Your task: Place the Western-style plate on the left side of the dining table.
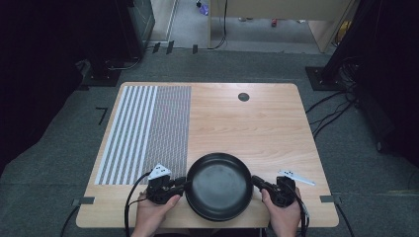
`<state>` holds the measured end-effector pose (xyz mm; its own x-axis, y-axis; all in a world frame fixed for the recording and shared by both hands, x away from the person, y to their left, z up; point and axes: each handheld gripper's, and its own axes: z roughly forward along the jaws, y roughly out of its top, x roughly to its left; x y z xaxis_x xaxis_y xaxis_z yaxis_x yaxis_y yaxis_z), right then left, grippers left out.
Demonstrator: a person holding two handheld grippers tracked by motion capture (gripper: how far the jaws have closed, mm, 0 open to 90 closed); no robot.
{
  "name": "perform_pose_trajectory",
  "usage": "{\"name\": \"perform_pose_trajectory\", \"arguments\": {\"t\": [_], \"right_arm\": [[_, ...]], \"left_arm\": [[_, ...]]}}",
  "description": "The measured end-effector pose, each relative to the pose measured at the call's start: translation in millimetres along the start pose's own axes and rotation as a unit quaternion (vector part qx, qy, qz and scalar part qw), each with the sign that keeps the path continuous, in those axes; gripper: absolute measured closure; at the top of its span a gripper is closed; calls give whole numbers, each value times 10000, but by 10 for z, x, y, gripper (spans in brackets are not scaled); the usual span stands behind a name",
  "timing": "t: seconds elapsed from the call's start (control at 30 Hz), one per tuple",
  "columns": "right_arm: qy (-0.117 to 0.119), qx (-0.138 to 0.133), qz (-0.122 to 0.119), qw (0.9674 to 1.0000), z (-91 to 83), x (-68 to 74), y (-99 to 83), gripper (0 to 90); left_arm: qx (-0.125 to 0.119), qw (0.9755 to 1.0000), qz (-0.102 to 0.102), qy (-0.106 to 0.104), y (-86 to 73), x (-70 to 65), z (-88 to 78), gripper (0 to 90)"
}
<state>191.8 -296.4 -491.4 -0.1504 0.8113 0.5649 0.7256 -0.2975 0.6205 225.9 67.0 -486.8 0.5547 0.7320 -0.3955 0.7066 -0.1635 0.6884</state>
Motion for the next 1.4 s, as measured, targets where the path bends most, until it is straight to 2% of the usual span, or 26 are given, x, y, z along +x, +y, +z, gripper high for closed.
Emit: {"name": "perform_pose_trajectory", "arguments": {"t": [0.1, 0.43, 0.63, 0.8, 0.87, 0.97, 1.13, 1.2, 1.23, 1.33, 1.4], "right_arm": [[112, 48, 41, 9999, 13, -7, -5, 874], [136, 4, -19, 9999, 46, 0, -15, 874], [300, 33, 78, 9995, 90, 5, -32, 874], [357, 61, 12, 9993, 135, 46, -56, 872], [417, 93, 6, 9991, 161, 70, -72, 871], [441, 80, -8, 9990, 181, 88, -88, 872], [451, 59, 93, 9989, 194, 79, -92, 868], [427, 76, 113, 9990, 205, 86, -98, 860], [420, 79, 170, 9989, 231, 85, -115, 843], [400, 85, 279, 9988, 262, 78, -136, 829], [447, 51, 428, 9981, 289, 70, -159, 819]], "left_arm": [[86, 10000, 9, 44, -7, 0, 18, 658], [75, 9999, -64, 108, -12, 0, 13, 686], [28, 9997, -65, 212, 14, 1, -57, 698], [-48, 9996, -96, 276, 47, 50, -143, 711], [-119, 9993, -28, 349, 62, 55, -184, 716], [-79, 9994, 83, 323, 86, 69, -225, 727], [-79, 9994, 124, 311, 83, 79, -223, 721], [-102, 9986, 288, 421, 78, 50, -218, 715], [-130, 9966, 520, 620, 76, 1, -219, 715], [-115, 9958, 624, 667, 78, -27, -222, 758], [-134, 9963, 573, 628, 74, -15, -226, 762]]}}
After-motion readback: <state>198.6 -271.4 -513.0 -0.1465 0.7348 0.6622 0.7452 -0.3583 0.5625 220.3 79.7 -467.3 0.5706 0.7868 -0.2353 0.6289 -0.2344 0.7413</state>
